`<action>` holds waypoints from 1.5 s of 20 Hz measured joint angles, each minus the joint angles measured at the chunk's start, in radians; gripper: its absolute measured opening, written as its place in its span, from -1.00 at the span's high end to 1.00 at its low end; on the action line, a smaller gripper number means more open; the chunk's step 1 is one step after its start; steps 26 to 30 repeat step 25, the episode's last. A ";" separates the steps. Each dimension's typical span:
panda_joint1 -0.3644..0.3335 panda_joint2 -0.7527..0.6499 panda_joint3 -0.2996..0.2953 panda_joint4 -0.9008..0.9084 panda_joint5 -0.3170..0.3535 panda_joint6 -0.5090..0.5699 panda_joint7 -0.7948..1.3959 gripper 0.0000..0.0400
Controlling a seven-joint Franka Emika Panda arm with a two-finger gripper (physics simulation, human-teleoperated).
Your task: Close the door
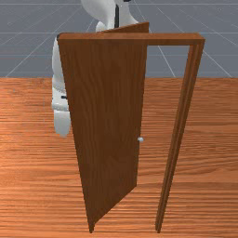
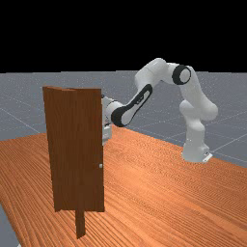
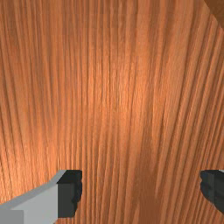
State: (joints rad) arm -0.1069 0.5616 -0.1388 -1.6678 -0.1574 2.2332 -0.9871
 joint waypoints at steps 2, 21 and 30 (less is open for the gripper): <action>-0.022 -0.026 0.094 -0.031 0.091 0.011 -0.146 -1.00; 0.042 0.412 0.111 0.727 0.083 -0.319 -0.130 -1.00; 0.121 0.397 0.110 0.699 0.070 -0.318 -0.033 -1.00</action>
